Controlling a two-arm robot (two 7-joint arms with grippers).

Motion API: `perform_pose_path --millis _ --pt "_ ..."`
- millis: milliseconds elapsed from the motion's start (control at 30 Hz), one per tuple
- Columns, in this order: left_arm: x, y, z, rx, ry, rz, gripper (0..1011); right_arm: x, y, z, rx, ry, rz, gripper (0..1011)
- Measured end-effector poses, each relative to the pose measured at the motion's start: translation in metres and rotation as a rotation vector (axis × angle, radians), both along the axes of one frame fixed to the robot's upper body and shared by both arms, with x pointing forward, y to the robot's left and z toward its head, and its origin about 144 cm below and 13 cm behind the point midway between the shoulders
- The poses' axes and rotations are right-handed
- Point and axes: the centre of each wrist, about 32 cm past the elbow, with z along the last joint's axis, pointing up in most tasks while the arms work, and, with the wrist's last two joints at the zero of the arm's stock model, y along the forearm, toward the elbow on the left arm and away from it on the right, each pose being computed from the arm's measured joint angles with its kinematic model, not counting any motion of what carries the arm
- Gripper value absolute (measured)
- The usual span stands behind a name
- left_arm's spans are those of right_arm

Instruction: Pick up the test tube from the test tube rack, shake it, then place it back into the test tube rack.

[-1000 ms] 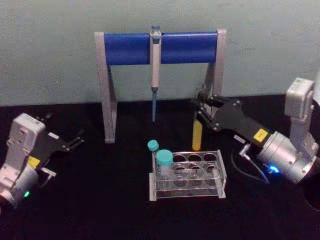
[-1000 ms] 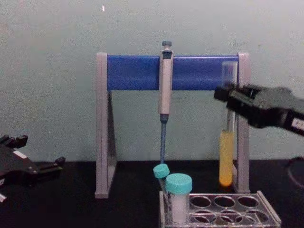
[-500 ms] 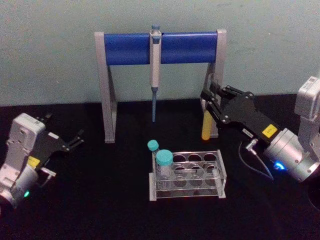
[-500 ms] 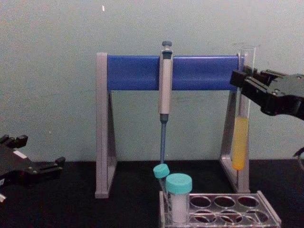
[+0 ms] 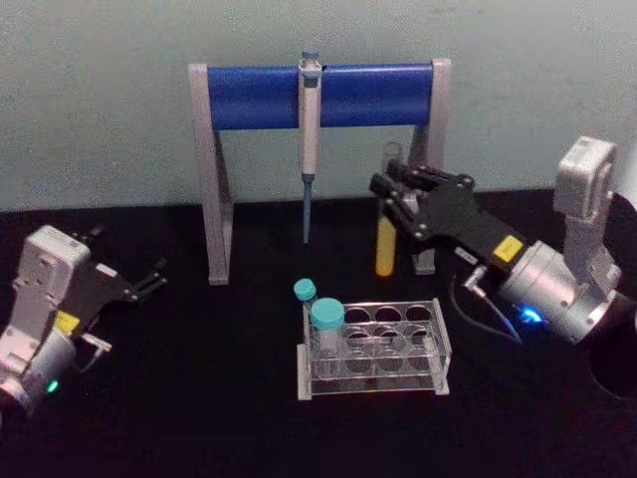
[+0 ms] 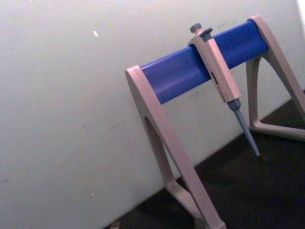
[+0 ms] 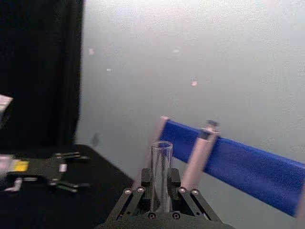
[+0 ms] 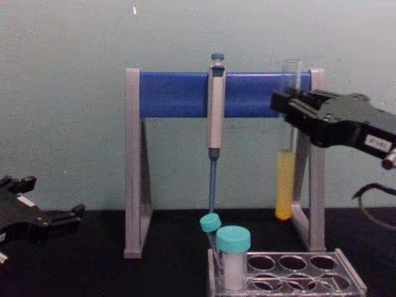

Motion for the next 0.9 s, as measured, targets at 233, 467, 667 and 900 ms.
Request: perform_pose_path --millis 233,467,667,900 --pt "0.0 0.0 0.0 0.0 0.0 0.0 1001 0.003 0.002 0.003 -0.013 0.042 0.112 234" --pt "0.0 0.0 0.0 0.0 0.0 0.0 1001 -0.01 -0.012 0.015 -0.052 0.124 0.17 234" --pt "0.0 0.0 0.0 0.0 0.0 0.0 1001 -0.026 -0.03 0.03 -0.099 0.156 0.126 234" --pt "0.0 0.0 0.0 0.0 0.0 0.0 1001 -0.037 -0.037 0.041 -0.226 0.104 -0.025 234"
